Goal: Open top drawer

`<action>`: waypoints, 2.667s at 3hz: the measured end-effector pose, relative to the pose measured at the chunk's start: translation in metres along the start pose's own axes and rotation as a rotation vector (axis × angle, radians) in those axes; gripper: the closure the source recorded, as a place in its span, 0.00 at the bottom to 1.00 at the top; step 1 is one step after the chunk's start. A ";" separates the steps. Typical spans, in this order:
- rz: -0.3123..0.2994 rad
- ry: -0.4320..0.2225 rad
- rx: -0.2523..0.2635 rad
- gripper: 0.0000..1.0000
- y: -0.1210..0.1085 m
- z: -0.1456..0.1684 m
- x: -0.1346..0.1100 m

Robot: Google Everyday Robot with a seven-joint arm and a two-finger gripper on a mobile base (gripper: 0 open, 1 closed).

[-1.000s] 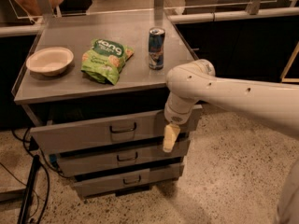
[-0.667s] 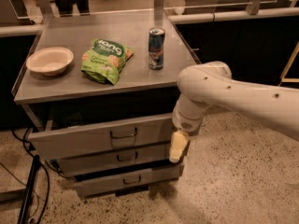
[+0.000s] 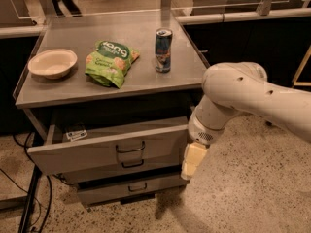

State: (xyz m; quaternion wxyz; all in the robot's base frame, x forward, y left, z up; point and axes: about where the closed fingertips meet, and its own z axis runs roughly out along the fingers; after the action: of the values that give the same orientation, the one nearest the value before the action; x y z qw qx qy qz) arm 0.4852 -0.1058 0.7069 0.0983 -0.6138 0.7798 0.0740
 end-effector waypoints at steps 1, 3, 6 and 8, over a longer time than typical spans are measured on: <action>-0.002 -0.010 0.027 0.00 -0.009 -0.004 -0.004; 0.000 0.045 0.024 0.00 -0.028 0.021 -0.001; -0.041 0.120 -0.023 0.00 -0.022 0.051 0.011; -0.028 0.073 -0.057 0.00 0.028 0.012 0.028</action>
Offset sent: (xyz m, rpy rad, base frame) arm 0.0462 -0.0010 -0.0117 -0.0334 -0.0451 -0.0242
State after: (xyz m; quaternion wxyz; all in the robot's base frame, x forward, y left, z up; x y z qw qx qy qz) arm 0.4528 -0.1229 0.6880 0.0532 -0.6295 0.7717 0.0725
